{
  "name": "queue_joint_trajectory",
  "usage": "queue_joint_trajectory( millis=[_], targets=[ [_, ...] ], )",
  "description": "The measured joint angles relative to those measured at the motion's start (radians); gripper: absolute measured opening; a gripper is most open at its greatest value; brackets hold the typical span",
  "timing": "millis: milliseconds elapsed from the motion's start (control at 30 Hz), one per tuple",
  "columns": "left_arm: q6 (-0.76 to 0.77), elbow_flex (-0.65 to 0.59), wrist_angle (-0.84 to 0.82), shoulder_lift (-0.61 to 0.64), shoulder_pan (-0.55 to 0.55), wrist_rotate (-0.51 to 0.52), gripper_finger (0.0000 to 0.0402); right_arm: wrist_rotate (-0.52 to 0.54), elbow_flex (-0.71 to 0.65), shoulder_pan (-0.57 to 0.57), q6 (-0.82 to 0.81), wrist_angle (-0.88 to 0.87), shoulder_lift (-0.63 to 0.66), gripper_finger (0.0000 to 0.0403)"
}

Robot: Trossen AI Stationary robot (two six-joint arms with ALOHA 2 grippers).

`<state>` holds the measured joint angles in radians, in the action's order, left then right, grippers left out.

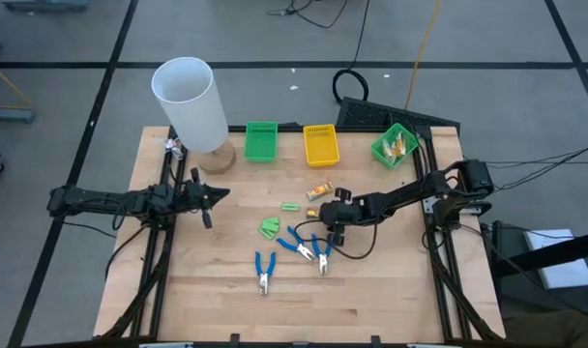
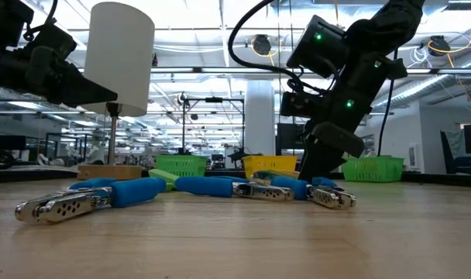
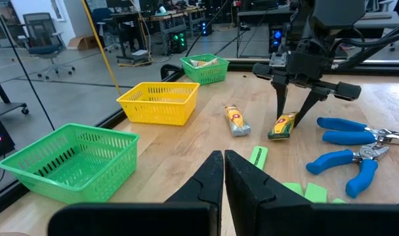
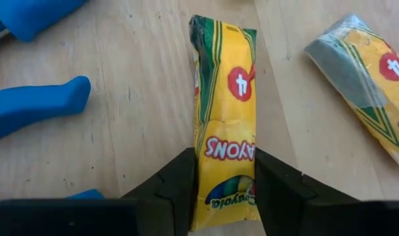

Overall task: Pick & Place School Supplies
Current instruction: Put the yellow crayon box into the right green bin

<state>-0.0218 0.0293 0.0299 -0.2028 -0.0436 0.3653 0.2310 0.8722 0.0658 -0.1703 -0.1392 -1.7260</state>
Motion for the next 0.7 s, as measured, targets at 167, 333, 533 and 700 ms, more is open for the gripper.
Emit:
queue_joint_trajectory(
  millis=[167, 333, 533, 700],
  targets=[
    [0.0, 0.0, 0.0, 0.0, 0.0, 0.0, 0.0021, 0.0, 0.0, 0.0, 0.0, 0.0, 0.0, 0.0126],
    [0.0, 0.0, 0.0, 0.0, 0.0, 0.0, 0.0021, -0.001, -0.001, 0.0, 0.011, -0.001, 0.009, 0.0124],
    [0.0, 0.0, 0.0, 0.0, 0.0, 0.0, 0.0021, -0.004, -0.004, -0.001, 0.012, -0.003, 0.033, 0.0123],
    [0.0, 0.0, 0.0, 0.0, 0.0, 0.0, 0.0021, -0.003, -0.003, -0.001, 0.011, -0.001, 0.047, 0.0123]
  ],
)
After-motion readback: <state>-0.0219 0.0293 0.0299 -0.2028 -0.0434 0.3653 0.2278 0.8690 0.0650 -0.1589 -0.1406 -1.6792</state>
